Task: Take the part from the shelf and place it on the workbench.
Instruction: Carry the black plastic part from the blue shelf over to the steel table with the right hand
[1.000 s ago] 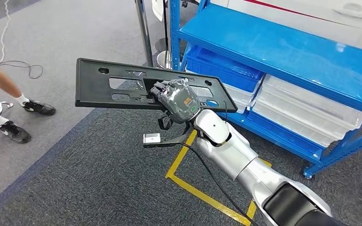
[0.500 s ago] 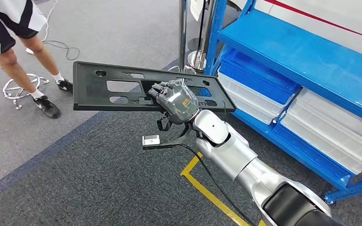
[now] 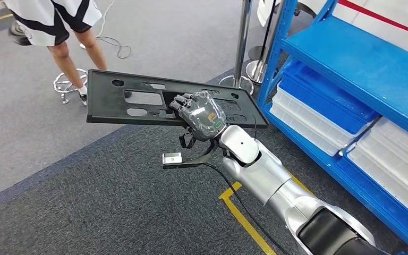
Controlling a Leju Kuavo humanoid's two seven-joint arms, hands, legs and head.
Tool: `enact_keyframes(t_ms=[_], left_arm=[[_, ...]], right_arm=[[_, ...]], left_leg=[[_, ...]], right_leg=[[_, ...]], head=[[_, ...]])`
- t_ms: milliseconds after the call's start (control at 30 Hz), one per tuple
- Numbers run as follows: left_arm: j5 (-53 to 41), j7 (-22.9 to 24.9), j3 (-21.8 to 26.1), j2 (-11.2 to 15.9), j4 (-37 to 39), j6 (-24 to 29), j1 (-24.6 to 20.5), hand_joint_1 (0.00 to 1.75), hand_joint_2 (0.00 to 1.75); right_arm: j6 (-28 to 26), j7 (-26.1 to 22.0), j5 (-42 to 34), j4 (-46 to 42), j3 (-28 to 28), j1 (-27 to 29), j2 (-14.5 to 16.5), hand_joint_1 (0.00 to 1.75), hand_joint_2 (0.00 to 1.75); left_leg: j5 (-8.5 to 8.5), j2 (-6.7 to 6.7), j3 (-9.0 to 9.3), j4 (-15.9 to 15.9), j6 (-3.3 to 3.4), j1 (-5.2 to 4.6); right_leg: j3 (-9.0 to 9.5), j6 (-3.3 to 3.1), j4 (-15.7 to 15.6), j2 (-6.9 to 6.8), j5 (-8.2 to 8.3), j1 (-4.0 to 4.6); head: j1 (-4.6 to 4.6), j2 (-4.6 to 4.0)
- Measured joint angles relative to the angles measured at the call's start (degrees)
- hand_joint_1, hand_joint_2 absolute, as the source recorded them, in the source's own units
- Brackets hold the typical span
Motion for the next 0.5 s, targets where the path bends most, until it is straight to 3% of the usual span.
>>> enact_keyframes(t_ms=[67,100,133,200,233,267,333,367,433,500], left_arm=[[-0.3,0.0,0.0,0.0,0.0,0.1,-0.1,0.00,1.75],[-0.4,0.0,0.0,0.0,0.0,0.1,-0.1,0.00,1.75],[-0.6,0.0,0.0,0.0,0.0,0.2,0.0,0.00,1.75],[-0.9,0.0,0.0,0.0,0.0,0.3,-0.1,0.00,1.75],[-1.0,0.0,0.0,0.0,0.0,0.4,-0.1,0.00,1.75],[-1.1,0.0,0.0,0.0,0.0,0.4,-0.1,0.00,1.75],[-1.3,0.0,0.0,0.0,0.0,0.4,0.0,0.00,1.75],[-1.5,0.0,0.0,0.0,0.0,0.5,0.1,0.00,1.75],[-1.8,0.0,0.0,-0.2,0.0,0.5,0.2,0.00,1.75],[-2.0,0.0,0.0,-0.4,0.0,0.6,0.0,0.00,1.75]], right_arm=[[0.0,0.2,0.0,-0.1,-0.1,0.4,-0.2,1.75,1.75],[-0.1,0.3,0.0,-0.1,-0.1,0.5,-0.3,1.75,1.75],[-0.1,0.3,0.1,-0.2,-0.1,0.7,-0.4,1.75,1.75],[-0.2,0.3,0.2,-0.5,-0.3,0.7,-0.6,1.75,1.75],[-0.2,0.4,0.2,-0.6,-0.5,0.8,-0.7,1.75,1.75],[-0.3,0.4,0.2,-0.7,-0.6,0.8,-0.9,1.75,1.75],[-0.4,0.5,0.2,-0.9,-0.8,1.0,-1.1,1.75,1.75],[-0.4,0.5,0.2,-1.1,-0.8,1.2,-1.2,1.75,1.75],[-0.6,0.5,0.1,-1.6,-1.1,1.3,-1.7,1.75,1.75],[-1.0,0.5,0.0,-1.9,-1.5,1.7,-2.8,1.75,1.75]], left_leg=[[-1.57,0.40,-1.53,4.5,-0.21,0.14],[-0.91,0.55,-0.74,3.8,-0.20,0.17],[0.53,0.92,1.14,0.8,-0.08,0.17],[2.97,3.07,5.69,-7.1,0.58,-0.25],[3.56,3.87,7.09,-9.7,1.02,-0.54],[3.64,4.27,7.62,-11.0,1.43,-0.84],[3.95,3.15,7.47,-11.2,2.11,-1.05],[4.22,2.57,7.56,-11.6,2.40,-0.92],[4.78,1.48,7.84,-12.5,2.91,-0.65],[5.13,0.28,7.80,-12.7,3.24,-0.57]], right_leg=[[-0.12,-0.06,0.1,-1.80,-0.03,0.24],[-0.14,-0.06,0.1,-2.62,-0.05,0.31],[-0.13,-0.04,0.1,-3.39,-0.08,0.37],[-0.06,0.18,0.1,-4.79,-0.21,0.61],[-0.06,0.38,0.1,-5.37,-0.25,0.74],[-0.06,0.61,0.1,-5.93,-0.26,0.85],[0.05,1.11,-0.1,-6.92,-0.20,0.96],[0.16,1.44,-0.1,-6.86,-0.36,0.92],[-0.54,2.04,1.8,-4.22,-2.01,0.66],[-3.40,2.27,8.0,-0.98,-5.34,0.40]], head=[[-0.01,0.00],[-0.01,0.00],[-0.01,0.00],[0.00,0.00],[0.00,0.00],[0.00,0.00],[-0.01,0.00],[0.00,0.00],[0.00,0.00],[0.00,0.00]])
